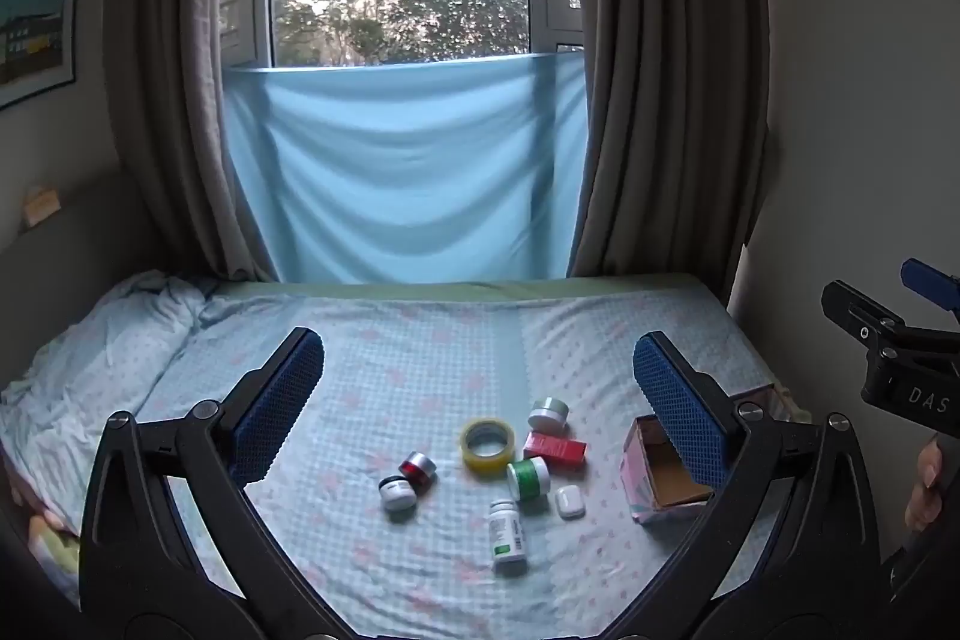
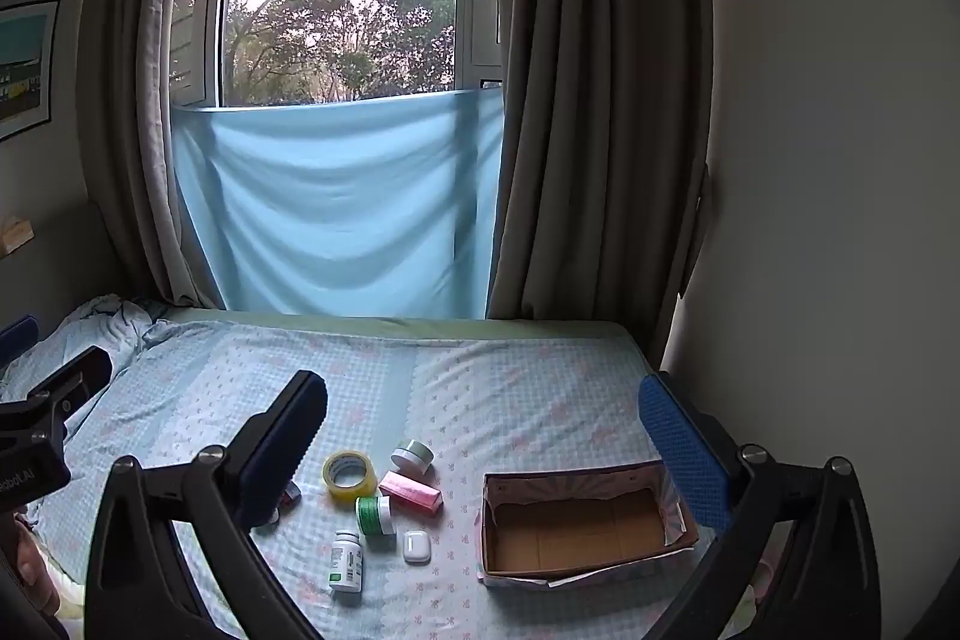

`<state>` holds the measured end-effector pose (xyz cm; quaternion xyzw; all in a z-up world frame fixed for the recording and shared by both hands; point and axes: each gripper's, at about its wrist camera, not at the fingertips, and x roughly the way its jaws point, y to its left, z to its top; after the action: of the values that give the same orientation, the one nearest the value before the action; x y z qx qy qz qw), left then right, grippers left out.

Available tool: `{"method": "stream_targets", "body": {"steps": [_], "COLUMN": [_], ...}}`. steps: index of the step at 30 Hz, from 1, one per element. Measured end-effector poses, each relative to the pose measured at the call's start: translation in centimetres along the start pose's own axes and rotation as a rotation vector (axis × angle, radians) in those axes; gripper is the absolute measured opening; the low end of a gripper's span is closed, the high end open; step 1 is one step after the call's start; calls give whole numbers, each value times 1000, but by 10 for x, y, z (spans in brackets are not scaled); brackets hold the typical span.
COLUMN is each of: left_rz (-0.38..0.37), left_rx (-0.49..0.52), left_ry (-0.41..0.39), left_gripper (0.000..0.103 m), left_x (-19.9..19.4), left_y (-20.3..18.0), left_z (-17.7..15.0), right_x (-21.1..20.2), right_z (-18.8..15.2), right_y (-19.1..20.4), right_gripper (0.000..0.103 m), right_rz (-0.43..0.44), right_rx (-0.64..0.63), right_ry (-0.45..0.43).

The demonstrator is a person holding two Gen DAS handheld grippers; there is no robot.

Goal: Organize rigid objects

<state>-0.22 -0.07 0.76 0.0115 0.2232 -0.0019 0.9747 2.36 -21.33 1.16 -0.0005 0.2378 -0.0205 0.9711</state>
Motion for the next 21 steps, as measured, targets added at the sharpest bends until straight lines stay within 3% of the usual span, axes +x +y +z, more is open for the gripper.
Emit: {"method": "stream_targets", "body": {"steps": [21], "left_rz": [1], "left_rx": [0], "left_ry": [8], "left_gripper": [103], "left_x": [3], "left_y": [1], "left_z": [-4], "right_x": [-1], "right_z": [-1], "right_y": [10], "right_gripper": [103], "right_rz": [8], "right_rx": [-2], "right_ry": [-4]}}
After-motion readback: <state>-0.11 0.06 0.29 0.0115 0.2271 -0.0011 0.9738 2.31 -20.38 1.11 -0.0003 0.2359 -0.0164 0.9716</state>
